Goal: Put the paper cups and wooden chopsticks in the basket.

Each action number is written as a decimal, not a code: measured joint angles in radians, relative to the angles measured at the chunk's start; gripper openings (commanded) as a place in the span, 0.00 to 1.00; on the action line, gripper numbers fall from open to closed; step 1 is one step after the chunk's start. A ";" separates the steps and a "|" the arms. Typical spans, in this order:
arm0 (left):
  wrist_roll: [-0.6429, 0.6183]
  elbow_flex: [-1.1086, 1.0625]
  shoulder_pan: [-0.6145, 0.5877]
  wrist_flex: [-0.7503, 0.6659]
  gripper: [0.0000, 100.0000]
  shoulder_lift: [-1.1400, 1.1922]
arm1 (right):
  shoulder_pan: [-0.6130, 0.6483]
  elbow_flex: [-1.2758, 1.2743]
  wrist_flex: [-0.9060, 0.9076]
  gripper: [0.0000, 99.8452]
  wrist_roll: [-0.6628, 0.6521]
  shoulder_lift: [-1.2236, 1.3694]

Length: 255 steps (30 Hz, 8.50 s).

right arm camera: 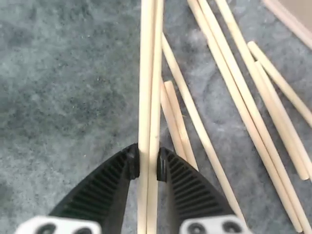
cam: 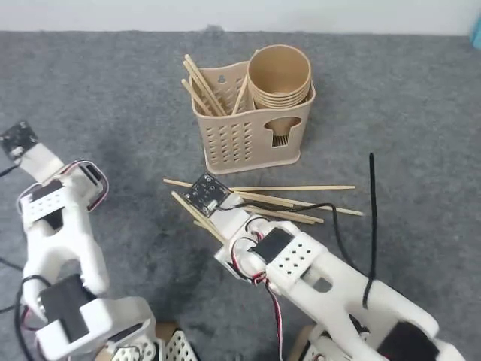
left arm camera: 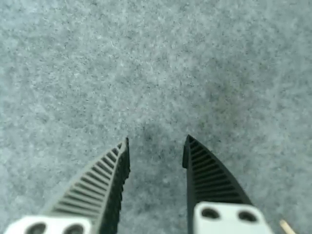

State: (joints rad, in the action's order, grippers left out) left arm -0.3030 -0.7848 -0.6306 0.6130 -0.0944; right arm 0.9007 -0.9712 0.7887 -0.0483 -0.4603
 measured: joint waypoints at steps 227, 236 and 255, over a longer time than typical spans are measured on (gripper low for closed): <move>0.126 1.016 0.715 -0.021 0.01 -0.361 | -0.672 -0.686 0.018 0.14 0.021 -0.984; 0.124 0.707 0.806 -0.146 0.01 -0.359 | -0.672 -0.686 0.018 0.14 0.021 -0.984; 0.126 0.394 0.804 -0.439 0.18 -0.359 | -0.672 -0.686 0.018 0.14 0.021 -0.984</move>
State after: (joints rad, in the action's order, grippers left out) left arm -0.1772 -0.3905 0.1734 0.1741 -0.4534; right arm 0.2286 -1.6571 0.8071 -0.0269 -1.4438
